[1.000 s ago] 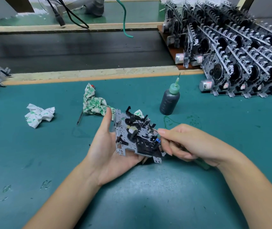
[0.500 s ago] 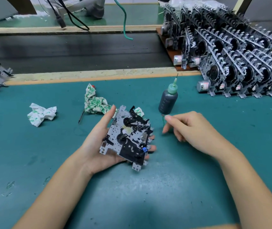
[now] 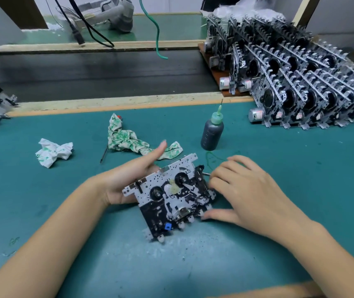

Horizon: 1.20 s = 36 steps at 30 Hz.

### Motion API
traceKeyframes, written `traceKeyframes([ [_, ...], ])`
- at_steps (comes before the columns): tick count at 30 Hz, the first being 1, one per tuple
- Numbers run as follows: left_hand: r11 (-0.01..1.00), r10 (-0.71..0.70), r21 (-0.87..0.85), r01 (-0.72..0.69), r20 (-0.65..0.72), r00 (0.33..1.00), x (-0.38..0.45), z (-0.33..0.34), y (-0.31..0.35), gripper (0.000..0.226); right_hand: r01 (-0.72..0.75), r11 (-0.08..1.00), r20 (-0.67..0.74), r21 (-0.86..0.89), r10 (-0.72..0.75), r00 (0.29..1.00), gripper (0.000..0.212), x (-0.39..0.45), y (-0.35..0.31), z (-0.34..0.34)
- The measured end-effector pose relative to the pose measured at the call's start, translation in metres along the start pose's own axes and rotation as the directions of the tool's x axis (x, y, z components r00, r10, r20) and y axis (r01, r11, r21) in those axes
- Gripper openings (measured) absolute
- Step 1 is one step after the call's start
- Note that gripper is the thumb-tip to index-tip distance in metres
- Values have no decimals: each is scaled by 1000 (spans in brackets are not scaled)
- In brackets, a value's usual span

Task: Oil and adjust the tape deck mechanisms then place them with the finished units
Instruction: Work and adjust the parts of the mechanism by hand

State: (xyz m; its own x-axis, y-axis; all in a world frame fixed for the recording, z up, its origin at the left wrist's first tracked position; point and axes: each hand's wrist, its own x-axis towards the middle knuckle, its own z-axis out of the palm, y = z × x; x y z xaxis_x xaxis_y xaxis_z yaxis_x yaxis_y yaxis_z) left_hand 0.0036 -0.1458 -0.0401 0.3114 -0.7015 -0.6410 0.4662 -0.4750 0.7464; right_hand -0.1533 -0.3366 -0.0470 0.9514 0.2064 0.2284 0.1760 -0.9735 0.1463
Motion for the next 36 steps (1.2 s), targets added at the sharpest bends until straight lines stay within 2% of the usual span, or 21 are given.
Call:
traceKeyframes([
  [2,997,77,-11,-78,-60,995,-7,0,2,76,-42,999,-52,14,43,998,57,-6,-2,2],
  [3,990,139,44,-133,-158,978,-9,2,0,78,-68,997,-78,23,69,995,56,-8,-2,4],
  [4,961,233,216,-170,-310,922,-13,5,-3,79,-91,995,-100,34,94,991,55,-9,-2,5],
  [5,867,383,473,-154,-436,815,-17,8,-10,79,-115,992,-107,47,119,987,54,-10,-3,7],
  [6,702,531,712,-32,-493,690,-22,12,-17,80,-136,989,-114,54,142,983,54,-10,-5,10],
  [7,515,630,845,146,-489,603,-29,16,-24,83,-157,986,-116,60,163,980,54,-10,-6,12],
  [8,379,682,889,257,-456,573,-35,22,-32,85,-171,984,-119,58,177,977,54,-10,-9,15],
  [10,214,716,929,304,-360,598,-38,31,-47,82,-190,980,-129,51,195,972,53,-8,-12,18],
  [12,123,768,960,251,-252,589,-34,37,-56,70,-202,978,-153,53,208,966,52,-7,-14,20],
  [18,164,878,984,72,-179,445,-18,33,-60,60,-184,981,-202,67,194,960,50,-8,-11,24],
  [21,232,885,971,59,-235,402,-13,36,-63,63,-180,978,-213,109,200,956,48,-6,-11,27],
  [24,259,893,962,89,-273,358,-10,37,-63,61,-163,959,-204,233,212,956,50,-5,-10,28],
  [28,215,906,975,50,-219,362,-8,32,-64,63,-157,951,-214,266,217,953,54,-7,-13,30],
  [32,155,880,986,-57,-112,462,-11,21,-62,69,-206,956,-253,209,256,933,49,-7,-15,32],
  [36,126,879,985,-122,-54,474,-14,21,-61,62,-208,960,-223,188,248,943,58,-8,-13,31],
])
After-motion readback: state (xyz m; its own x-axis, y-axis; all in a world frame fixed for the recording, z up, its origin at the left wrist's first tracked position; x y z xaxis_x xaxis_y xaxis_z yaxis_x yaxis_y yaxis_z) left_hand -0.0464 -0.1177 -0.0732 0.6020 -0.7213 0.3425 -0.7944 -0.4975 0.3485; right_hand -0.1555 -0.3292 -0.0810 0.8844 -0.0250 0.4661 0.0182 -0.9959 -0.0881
